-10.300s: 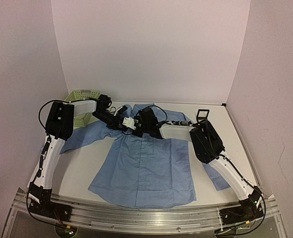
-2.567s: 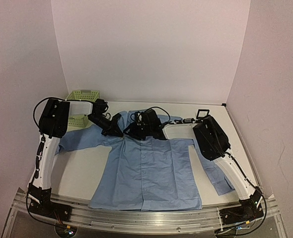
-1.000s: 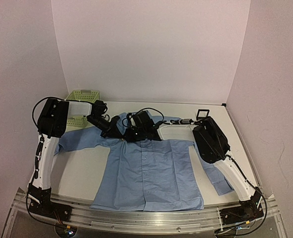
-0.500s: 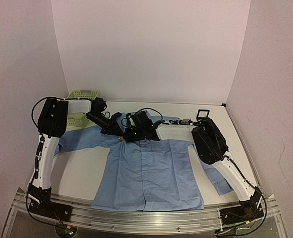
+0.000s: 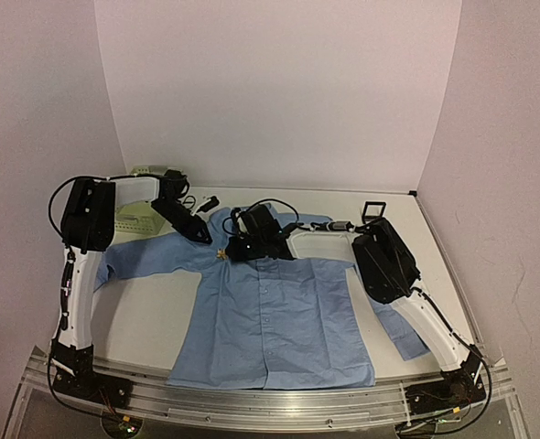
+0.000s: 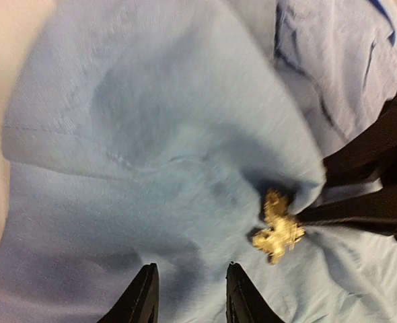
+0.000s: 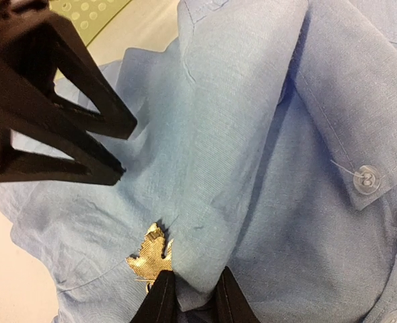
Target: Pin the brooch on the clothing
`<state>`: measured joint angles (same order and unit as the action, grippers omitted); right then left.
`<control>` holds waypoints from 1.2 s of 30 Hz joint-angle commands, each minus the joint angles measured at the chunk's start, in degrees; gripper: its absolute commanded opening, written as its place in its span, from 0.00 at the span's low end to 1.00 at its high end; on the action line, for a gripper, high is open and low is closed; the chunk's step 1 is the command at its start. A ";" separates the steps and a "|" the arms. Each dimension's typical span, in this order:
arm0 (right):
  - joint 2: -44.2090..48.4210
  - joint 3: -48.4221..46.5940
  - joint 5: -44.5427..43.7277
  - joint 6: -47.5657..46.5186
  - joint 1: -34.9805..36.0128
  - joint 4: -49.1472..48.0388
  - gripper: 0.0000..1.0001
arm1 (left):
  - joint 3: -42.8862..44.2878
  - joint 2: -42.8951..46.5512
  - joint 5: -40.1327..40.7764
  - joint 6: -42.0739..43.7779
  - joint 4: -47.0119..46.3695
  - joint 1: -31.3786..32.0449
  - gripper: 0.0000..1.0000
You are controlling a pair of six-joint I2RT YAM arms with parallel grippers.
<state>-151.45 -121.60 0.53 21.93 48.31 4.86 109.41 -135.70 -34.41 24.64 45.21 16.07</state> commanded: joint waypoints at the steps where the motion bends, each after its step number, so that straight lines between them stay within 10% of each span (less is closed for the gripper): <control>1: -3.86 -0.22 -0.53 0.63 0.78 5.91 0.19 | -4.06 3.47 4.01 10.32 -2.75 0.90 0.32; 36: -6.25 -3.68 -5.27 -0.99 1.60 3.50 0.14 | -12.74 2.08 -0.34 5.03 -3.85 2.64 0.00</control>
<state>-154.76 -126.62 -3.55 24.23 48.94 4.44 95.70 -130.68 -34.51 32.03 36.63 18.54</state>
